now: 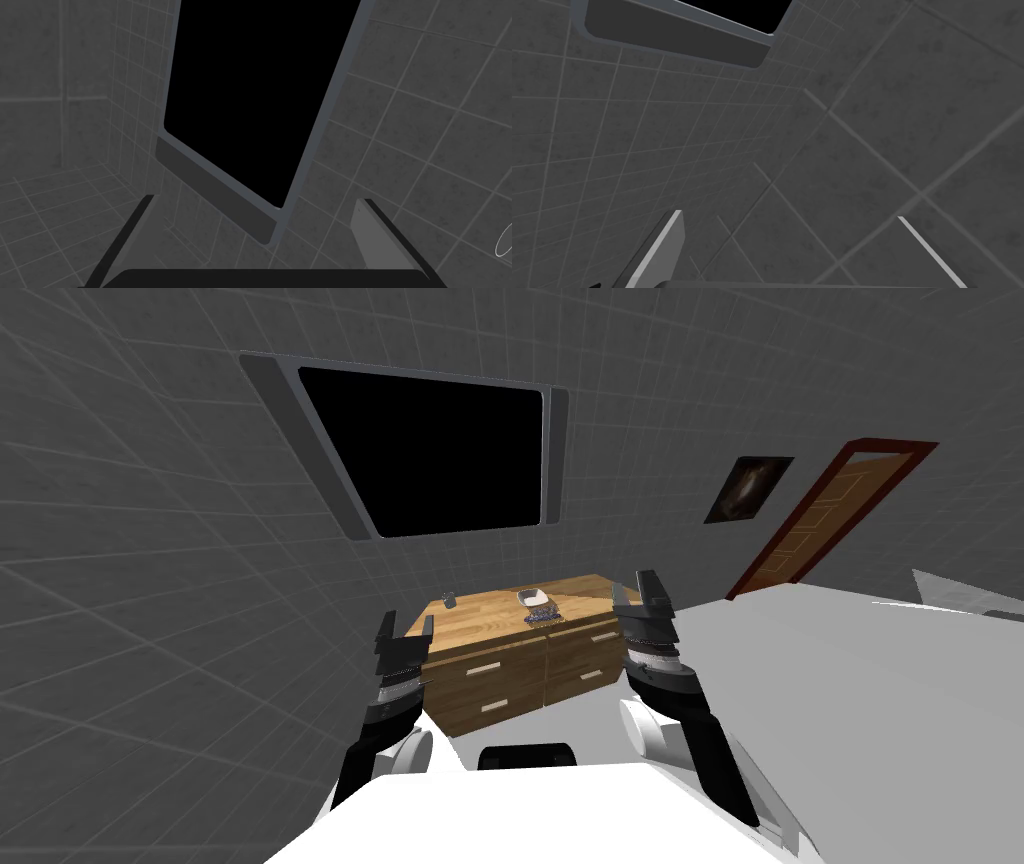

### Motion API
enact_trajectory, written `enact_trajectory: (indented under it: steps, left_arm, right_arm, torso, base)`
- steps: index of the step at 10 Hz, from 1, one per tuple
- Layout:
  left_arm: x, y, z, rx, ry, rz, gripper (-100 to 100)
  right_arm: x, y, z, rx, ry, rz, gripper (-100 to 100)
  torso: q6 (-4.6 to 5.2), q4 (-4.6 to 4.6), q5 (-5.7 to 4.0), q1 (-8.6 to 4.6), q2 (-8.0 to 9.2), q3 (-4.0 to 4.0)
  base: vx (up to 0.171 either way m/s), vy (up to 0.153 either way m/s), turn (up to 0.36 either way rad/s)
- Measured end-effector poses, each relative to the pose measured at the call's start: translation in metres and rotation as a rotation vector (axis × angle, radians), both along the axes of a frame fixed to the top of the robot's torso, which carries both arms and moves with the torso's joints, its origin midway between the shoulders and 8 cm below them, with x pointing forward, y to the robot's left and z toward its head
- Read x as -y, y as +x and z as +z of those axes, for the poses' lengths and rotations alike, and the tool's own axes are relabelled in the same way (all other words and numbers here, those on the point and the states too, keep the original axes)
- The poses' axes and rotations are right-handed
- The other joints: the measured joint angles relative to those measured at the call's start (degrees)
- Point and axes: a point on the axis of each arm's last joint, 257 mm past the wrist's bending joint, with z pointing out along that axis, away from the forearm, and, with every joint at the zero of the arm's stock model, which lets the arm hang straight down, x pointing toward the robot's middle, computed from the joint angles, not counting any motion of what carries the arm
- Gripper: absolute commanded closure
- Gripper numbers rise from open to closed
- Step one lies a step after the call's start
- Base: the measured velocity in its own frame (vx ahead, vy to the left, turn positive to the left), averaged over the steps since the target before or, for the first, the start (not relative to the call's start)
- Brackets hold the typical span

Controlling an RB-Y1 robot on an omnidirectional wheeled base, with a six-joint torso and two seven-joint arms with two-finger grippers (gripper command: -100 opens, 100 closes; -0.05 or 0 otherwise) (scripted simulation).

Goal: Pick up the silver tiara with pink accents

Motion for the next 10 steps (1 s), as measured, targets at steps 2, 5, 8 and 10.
enact_trajectory:
  steps: [2, 5, 8, 10]
  left_arm:
    - [0.0, 0.0, 0.0, 0.0, 0.0, 0.0, 0]
    - [0.0, 0.0, 0.0, 0.0, 0.0, 0.0, 0]
    - [0.0, 0.0, 0.0, 0.0, 0.0, 0.0, 0]
    - [0.0, 0.0, 0.0, 0.0, 0.0, 0.0, 0]
  right_arm:
    - [-0.006, 0.005, -0.008, -0.03, -0.056, 0.003, -100]
    - [-0.016, 0.016, -0.03, -0.107, -0.186, -0.011, -100]
    - [-0.023, 0.031, -0.065, -0.212, -0.361, -0.042, -100]
    - [-0.025, 0.035, -0.089, -0.259, -0.453, -0.051, -100]
  torso:
    - [0.01, 0.03, -0.04, -0.21, 0.18, 0.1]
    - [0.01, 0.07, -0.1, -0.44, 0.35, 0.2]
    - [0.01, 0.11, -0.13, -0.55, 0.47, 0.27]
    - [0.01, 0.08, -0.09, -0.35, 0.36, 0.21]
  base:
    - [-0.063, -0.071, -0.059]
    - [-0.09, -0.107, -0.079]
    - [-0.108, -0.122, -0.05]
    - [-0.087, -0.099, -0.061]
